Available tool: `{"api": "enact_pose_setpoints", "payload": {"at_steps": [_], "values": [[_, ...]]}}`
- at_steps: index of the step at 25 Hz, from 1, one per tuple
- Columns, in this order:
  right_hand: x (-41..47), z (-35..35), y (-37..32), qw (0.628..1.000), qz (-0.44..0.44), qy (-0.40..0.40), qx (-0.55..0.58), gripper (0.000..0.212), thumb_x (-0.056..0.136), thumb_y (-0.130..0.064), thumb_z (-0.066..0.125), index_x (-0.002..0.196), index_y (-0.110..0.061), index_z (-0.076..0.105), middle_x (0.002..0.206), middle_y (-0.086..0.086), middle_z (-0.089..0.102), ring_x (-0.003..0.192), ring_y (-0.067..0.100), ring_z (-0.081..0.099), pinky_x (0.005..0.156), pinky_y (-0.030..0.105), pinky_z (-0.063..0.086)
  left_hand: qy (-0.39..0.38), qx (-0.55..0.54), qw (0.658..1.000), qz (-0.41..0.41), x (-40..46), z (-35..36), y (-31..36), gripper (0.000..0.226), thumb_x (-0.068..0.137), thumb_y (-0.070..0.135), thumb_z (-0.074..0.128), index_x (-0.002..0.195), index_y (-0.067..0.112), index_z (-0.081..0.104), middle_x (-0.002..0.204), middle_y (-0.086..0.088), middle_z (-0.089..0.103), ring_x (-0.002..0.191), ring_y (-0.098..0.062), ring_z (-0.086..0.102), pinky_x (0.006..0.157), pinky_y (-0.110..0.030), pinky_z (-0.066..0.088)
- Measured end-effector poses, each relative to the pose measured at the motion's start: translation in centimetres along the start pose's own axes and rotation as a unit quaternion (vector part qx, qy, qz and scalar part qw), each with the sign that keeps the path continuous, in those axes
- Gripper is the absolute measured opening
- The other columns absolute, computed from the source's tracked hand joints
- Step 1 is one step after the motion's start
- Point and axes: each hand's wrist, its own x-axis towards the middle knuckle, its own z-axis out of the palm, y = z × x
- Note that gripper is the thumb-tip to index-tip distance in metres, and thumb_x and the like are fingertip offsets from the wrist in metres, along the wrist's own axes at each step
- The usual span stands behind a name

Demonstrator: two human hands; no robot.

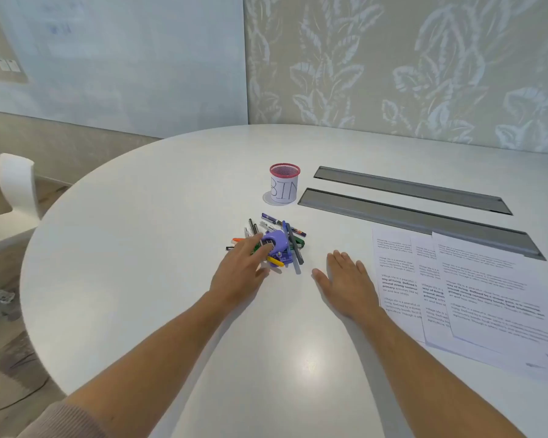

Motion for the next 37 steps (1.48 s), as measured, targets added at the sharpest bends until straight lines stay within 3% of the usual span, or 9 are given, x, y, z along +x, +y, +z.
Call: {"api": "enact_pose_setpoints", "payload": {"at_steps": [5,8,12,16,21,28,37], "values": [[-0.1,0.2,0.2,1.0,-0.003,0.005,-0.007,0.073,0.098,-0.06,0.019,0.154,-0.014,0.025,0.163,0.003,0.02,0.151,0.017,0.012,0.123,0.041,0.006,0.03,0.033,0.997,0.063,0.9,-0.1,0.2,0.028,0.08,0.01,0.076,0.107,0.008,0.07,0.12,-0.014,0.066,0.1,-0.037,0.063,0.078,-0.039,0.053],[0.0,0.1,0.2,1.0,-0.004,0.009,-0.013,0.072,0.098,-0.06,0.019,0.153,-0.014,0.026,0.163,0.003,0.022,0.151,0.017,0.013,0.123,0.041,0.006,0.03,0.05,0.996,0.069,1.3,-0.2,0.0,0.018,0.08,0.004,0.074,0.098,0.005,0.072,0.11,-0.014,0.069,0.094,-0.035,0.064,0.076,-0.038,0.053],[-0.1,0.1,0.1,1.0,-0.001,0.008,-0.012,0.072,0.098,-0.06,0.02,0.153,-0.014,0.027,0.163,0.003,0.023,0.151,0.017,0.014,0.123,0.041,0.006,0.022,0.059,0.995,0.082,1.4,0.0,-0.2,0.021,0.072,-0.005,0.077,0.089,0.005,0.072,0.095,-0.012,0.071,0.086,-0.032,0.064,0.071,-0.037,0.054],[-0.1,0.0,0.1,1.0,-0.004,0.01,-0.006,0.071,0.099,-0.059,0.021,0.153,-0.013,0.028,0.162,0.003,0.024,0.151,0.017,0.014,0.122,0.041,0.006,0.015,0.063,0.995,0.072,1.5,-0.1,-0.6,0.021,0.072,-0.008,0.074,0.087,0.006,0.07,0.091,-0.011,0.069,0.085,-0.032,0.062,0.07,-0.037,0.053],[-0.2,-0.1,0.1,1.0,-0.006,0.016,-0.004,0.07,0.099,-0.059,0.022,0.151,-0.013,0.03,0.162,0.004,0.026,0.15,0.018,0.016,0.122,0.042,0.007,0.02,0.062,0.995,0.081,1.2,-0.5,-0.4,0.023,0.067,-0.011,0.075,0.081,0.005,0.066,0.084,-0.012,0.067,0.078,-0.033,0.063,0.056,-0.034,0.051],[-0.2,0.0,0.1,1.0,-0.01,0.021,0.004,0.07,0.099,-0.059,0.023,0.151,-0.013,0.032,0.161,0.005,0.027,0.15,0.019,0.017,0.122,0.042,0.008,0.037,0.045,0.997,0.041,1.1,-1.1,-1.1,0.021,0.072,-0.01,0.074,0.09,0.0,0.067,0.092,-0.017,0.068,0.08,-0.037,0.064,0.051,-0.038,0.053],[-0.1,0.0,0.2,1.0,-0.013,0.025,-0.004,0.069,0.099,-0.058,0.025,0.149,-0.012,0.034,0.16,0.006,0.03,0.149,0.021,0.019,0.122,0.044,0.011,0.195,-0.018,0.98,-0.039,1.2,-2.9,-3.7,0.016,0.077,-0.016,0.063,0.087,-0.004,0.068,0.081,-0.02,0.069,0.07,-0.038,0.065,0.057,-0.043,0.055]]}}
